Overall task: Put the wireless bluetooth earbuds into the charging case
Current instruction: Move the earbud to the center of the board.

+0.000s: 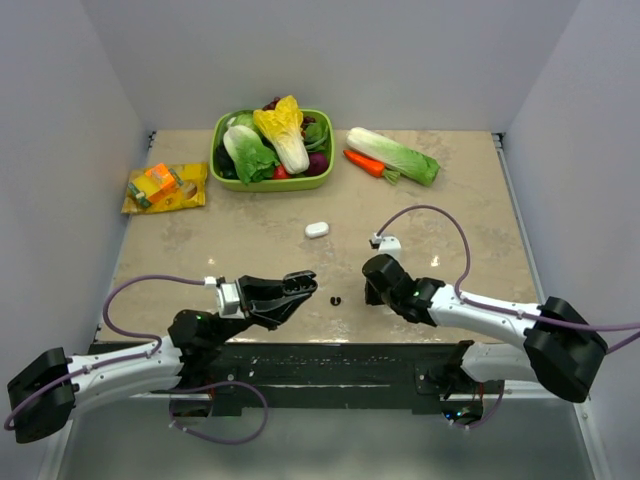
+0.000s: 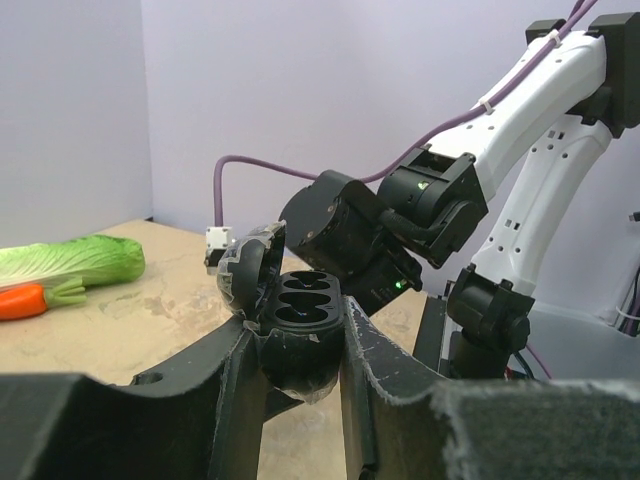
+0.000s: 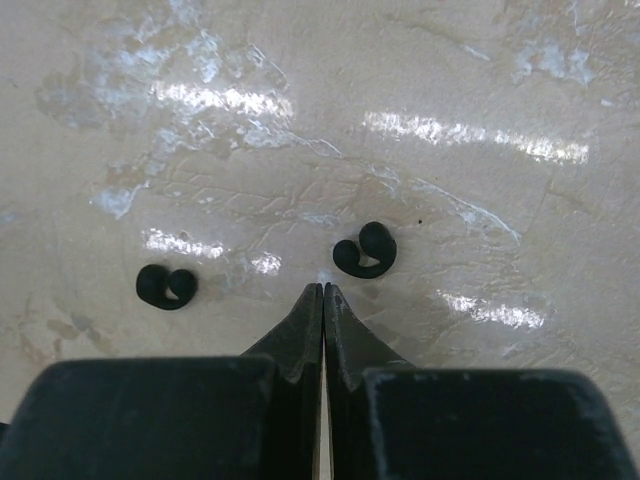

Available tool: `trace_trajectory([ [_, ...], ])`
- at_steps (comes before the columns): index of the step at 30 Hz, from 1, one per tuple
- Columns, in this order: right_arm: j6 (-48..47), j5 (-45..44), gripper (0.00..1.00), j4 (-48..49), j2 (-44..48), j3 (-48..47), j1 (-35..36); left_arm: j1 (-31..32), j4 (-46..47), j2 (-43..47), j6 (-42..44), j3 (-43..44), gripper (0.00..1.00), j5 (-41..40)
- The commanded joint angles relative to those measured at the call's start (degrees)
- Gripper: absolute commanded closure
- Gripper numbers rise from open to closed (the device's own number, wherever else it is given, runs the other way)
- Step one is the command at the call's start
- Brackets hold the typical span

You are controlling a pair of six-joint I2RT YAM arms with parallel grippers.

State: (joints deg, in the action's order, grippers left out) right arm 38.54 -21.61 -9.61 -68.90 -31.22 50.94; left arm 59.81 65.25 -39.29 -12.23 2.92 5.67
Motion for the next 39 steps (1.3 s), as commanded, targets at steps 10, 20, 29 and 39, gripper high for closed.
trace_trajectory([
  [10, -4.5, 10.2, 0.99, 13.9, -0.2, 2.4, 5.5, 0.4, 6.5, -2.6, -0.8, -5.0, 1.0, -0.3],
  [20, -11.9, 12.9, 0.79, 15.7, -9.0, -2.6, 8.8, 0.4, 6.2, -0.4, -1.5, -6.0, 1.0, -0.8],
  [29, -12.7, 11.4, 0.73, 16.0, -13.9, -4.8, 8.7, 0.4, 4.5, 0.8, -1.5, -6.4, 1.0, -1.4],
  [39, -13.3, 9.4, 0.63, 16.2, -17.8, -6.8, 7.7, 0.4, 4.1, 0.2, -1.1, -6.3, 1.0, -1.3],
])
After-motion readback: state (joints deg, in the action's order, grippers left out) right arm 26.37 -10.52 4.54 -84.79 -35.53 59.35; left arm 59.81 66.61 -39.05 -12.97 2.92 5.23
